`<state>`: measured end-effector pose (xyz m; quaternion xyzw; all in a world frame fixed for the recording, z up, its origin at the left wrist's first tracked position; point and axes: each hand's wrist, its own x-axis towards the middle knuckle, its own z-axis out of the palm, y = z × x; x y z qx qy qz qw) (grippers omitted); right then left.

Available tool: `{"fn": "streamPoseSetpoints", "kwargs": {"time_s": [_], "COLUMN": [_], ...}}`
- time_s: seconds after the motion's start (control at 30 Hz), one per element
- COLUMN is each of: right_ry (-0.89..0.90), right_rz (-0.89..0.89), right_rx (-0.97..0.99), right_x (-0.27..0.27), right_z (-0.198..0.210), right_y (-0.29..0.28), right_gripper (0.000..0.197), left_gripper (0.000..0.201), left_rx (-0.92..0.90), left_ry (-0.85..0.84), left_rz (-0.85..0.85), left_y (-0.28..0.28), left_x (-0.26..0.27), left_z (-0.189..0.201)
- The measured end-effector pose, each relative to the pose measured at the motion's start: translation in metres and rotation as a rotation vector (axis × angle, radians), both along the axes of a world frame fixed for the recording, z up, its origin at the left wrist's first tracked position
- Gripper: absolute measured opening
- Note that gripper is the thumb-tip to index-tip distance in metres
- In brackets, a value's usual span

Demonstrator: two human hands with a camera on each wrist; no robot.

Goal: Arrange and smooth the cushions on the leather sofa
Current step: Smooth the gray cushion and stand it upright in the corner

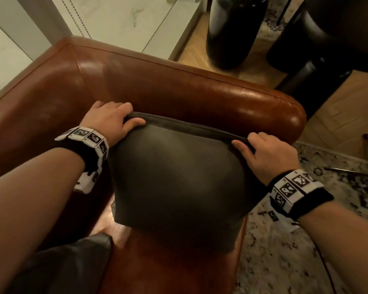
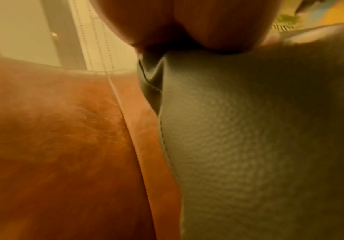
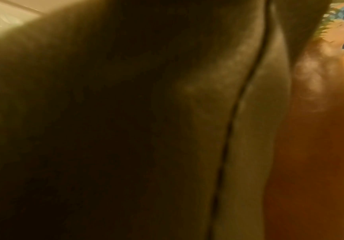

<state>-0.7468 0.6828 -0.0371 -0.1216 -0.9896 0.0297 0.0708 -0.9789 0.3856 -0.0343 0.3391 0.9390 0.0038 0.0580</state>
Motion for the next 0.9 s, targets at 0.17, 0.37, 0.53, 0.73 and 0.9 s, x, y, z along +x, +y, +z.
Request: {"fn": "streamPoseSetpoints", "kwargs": {"time_s": [0.17,0.37,0.53,0.73,0.9], "right_ry": [-0.142,-0.130,0.022,-0.079,-0.131], "right_rz": [-0.096,-0.039,-0.157,-0.105,-0.099], "right_rx": [-0.094,-0.276,-0.397,-0.292,-0.338], "right_x": [0.006,-0.050,-0.068,-0.064,-0.077], "right_z": [0.004,0.021,0.015,0.019,0.016], "right_y": [-0.009,-0.067,-0.070,-0.072,-0.088], "right_gripper": [0.042,0.037,0.016,0.027,0.032], "left_gripper": [0.042,0.029,0.034,0.025,0.044], "left_rx": [0.575,0.746,0.772,0.655,0.197], "left_ry": [-0.281,-0.374,-0.383,-0.222,-0.038], "left_rz": [0.453,0.612,0.706,0.559,-0.136], "left_y": [-0.053,-0.043,-0.044,-0.035,0.014], "left_x": [0.012,0.013,0.006,0.010,0.025], "left_z": [-0.021,-0.031,-0.038,-0.022,0.000]}}
